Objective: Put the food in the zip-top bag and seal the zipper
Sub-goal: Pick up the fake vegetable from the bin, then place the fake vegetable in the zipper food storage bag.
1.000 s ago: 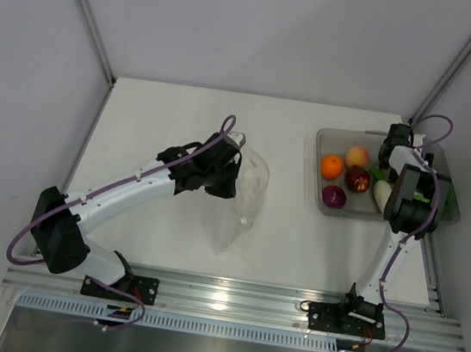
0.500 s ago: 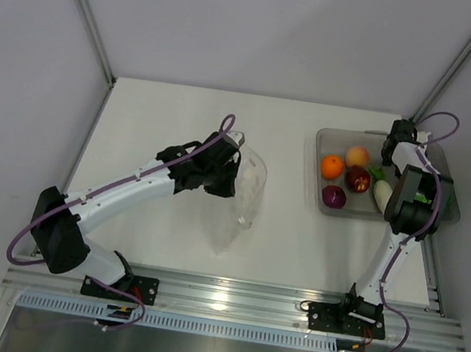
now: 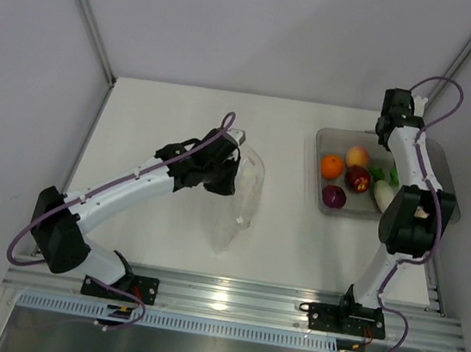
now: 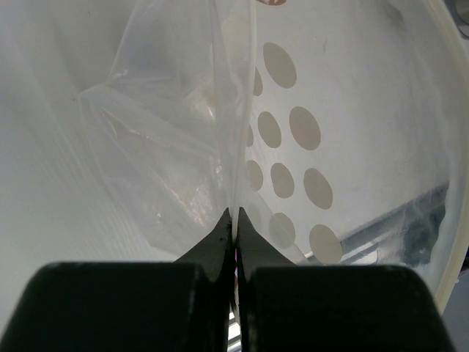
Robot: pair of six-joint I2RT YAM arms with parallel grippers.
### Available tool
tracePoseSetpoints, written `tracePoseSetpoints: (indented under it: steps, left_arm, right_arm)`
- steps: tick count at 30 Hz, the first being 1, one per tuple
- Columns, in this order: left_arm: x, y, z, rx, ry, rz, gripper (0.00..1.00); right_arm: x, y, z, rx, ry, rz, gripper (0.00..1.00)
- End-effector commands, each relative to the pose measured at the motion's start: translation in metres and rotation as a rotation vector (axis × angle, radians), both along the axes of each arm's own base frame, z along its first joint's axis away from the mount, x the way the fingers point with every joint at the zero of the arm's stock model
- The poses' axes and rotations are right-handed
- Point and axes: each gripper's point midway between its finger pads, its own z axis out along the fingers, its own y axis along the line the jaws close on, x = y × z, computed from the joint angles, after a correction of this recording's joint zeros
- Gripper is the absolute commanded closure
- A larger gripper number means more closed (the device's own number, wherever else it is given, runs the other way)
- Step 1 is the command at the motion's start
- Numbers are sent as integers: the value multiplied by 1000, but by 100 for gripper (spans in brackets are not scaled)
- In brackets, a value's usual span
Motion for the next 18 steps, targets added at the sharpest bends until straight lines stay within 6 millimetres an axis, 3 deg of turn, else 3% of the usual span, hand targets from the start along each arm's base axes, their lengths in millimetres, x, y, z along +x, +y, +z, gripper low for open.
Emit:
tracePoseSetpoints:
  steps: [1, 2, 5, 7, 9, 11, 13, 14, 18]
  left_arm:
    - [4, -12, 19, -48, -18, -58, 99]
    - [5, -14, 21, -55, -20, -64, 99]
    - [5, -19, 21, -75, -14, -72, 99]
    - [7, -22, 24, -88, -21, -73, 99]
    - [9, -25, 28, -102, -32, -74, 100]
    - [10, -26, 31, -114, -38, -72, 99]
    - [11, -28, 33, -124, -43, -70, 100]
    - [10, -30, 36, -139, -41, -72, 99]
    - [8, -36, 44, -189, -45, -79, 99]
  right_arm:
    - [-7, 45, 62, 139, -167, 76, 100]
    - [-14, 55, 78, 184, -208, 99, 100]
    - [-17, 107, 90, 458, -286, 227, 100]
    - [-29, 171, 106, 695, -319, 403, 100]
    - [-47, 210, 129, 827, -360, 531, 100]
    - [-66, 249, 137, 999, -352, 632, 100]
    - [-90, 279, 150, 1105, -360, 716, 100]
    - [-98, 300, 167, 1210, -395, 780, 100]
    - [-136, 345, 204, 1465, -419, 913, 100]
